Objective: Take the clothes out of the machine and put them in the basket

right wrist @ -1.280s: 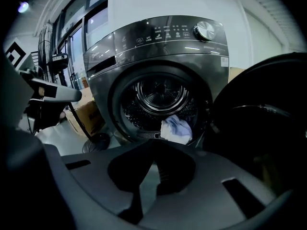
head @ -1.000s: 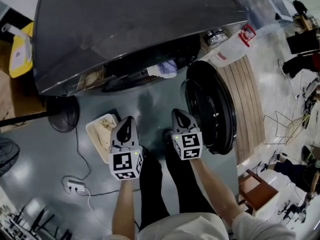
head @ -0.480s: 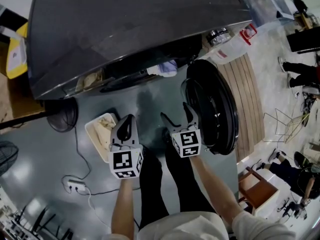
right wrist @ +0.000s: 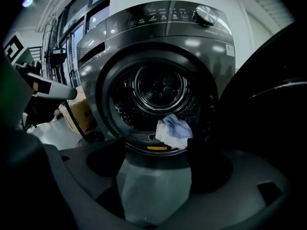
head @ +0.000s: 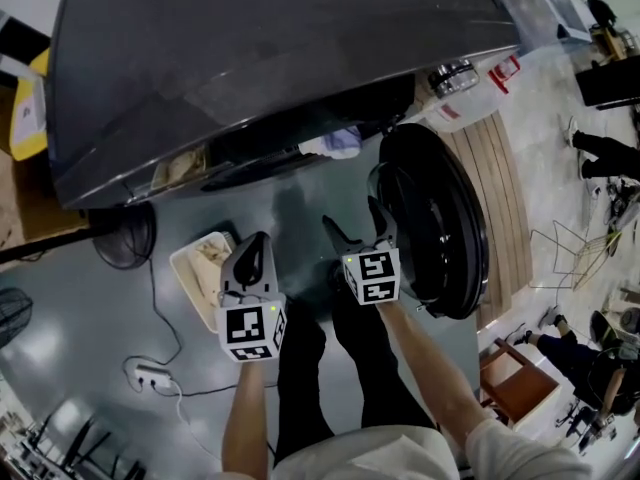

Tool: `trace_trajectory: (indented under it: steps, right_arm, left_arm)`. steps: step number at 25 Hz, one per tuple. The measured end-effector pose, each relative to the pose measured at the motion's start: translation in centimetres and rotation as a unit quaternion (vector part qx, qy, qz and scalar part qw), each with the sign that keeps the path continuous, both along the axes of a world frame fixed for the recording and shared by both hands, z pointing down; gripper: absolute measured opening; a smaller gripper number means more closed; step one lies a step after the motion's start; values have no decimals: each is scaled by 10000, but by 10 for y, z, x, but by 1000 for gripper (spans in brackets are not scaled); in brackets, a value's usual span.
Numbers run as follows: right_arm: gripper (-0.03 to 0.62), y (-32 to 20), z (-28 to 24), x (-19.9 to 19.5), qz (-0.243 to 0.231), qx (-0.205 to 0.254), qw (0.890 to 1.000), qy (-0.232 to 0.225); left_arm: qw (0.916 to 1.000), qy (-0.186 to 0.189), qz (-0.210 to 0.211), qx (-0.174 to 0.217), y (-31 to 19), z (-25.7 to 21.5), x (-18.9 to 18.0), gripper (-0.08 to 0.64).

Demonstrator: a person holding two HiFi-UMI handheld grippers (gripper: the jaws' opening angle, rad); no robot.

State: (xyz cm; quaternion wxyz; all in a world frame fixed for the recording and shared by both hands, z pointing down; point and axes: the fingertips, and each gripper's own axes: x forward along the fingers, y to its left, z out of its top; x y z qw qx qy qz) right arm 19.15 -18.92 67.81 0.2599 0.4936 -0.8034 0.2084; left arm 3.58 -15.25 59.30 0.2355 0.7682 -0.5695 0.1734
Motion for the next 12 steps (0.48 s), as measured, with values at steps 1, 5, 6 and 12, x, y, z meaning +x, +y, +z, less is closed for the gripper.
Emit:
trace_trajectory:
  steps: [1,5,6,12]
  right_arm:
    - [394,-4,5,-2,-18,15,10000,12]
    - [394,-22,27,-11,-40,60,10000,6]
    - [394,-27,33,-14,-41,78,10000,17]
    - [394,-57,68,-26,-124,147,9997,145]
  left_arm:
    - [10000,-1,-11,13,0,3,-1,18]
    - [10000,-12,-54,44,-1,20,-6,18]
    - [10000,-16,-61,46,0,25,-7,18]
    - [9999,22,-105,115,1,51,-13,18]
